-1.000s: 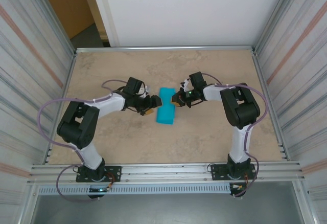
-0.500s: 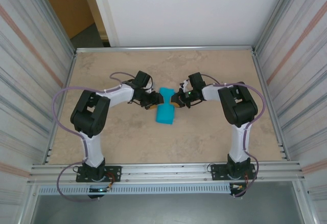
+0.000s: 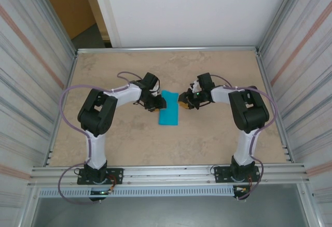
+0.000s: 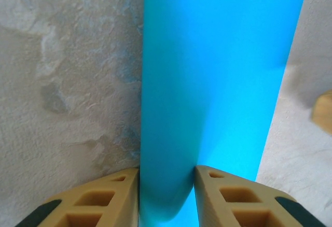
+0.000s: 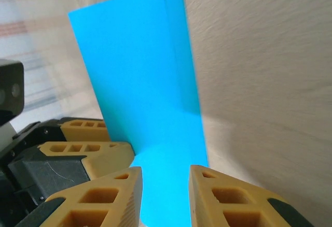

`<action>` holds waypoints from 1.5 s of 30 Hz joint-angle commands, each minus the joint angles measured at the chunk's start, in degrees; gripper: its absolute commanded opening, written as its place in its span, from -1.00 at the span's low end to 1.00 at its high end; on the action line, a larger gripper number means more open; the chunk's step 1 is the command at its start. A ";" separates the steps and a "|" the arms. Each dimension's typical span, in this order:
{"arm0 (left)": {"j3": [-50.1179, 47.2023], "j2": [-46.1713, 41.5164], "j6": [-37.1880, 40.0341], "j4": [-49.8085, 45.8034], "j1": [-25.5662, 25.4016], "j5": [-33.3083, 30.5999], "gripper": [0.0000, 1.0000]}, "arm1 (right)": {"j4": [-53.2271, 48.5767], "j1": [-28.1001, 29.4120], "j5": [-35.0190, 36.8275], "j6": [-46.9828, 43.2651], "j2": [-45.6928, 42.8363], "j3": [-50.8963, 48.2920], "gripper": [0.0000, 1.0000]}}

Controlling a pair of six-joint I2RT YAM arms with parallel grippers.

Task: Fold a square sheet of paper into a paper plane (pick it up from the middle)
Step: First fold in half a square sheet of paper at the center of the table, then hold the square sheet of paper at the center of the table.

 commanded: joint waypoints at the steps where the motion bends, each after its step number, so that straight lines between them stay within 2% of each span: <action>1: 1.27 2.50 2.57 -4.08 -1.06 -2.57 -0.31 | -3.80 -0.93 5.04 -2.60 -3.90 -1.44 -0.44; 9: 5.36 6.57 1.78 -11.48 -3.28 -8.87 -0.26 | -4.45 -1.69 6.75 -3.10 -5.02 -2.24 -0.45; 18: 6.67 10.34 -2.25 -12.36 -3.97 -8.68 -0.25 | -4.28 -1.84 6.31 -3.11 -5.61 -2.92 -0.47; 28: 8.87 13.80 -3.27 -14.37 -4.14 -9.04 -0.24 | -6.04 -2.46 5.31 -4.48 -8.77 -3.74 -0.46; 45: 11.18 18.15 -4.00 -17.19 -5.55 -8.26 -0.22 | -5.33 -1.02 3.58 -4.93 -7.25 -4.17 -0.46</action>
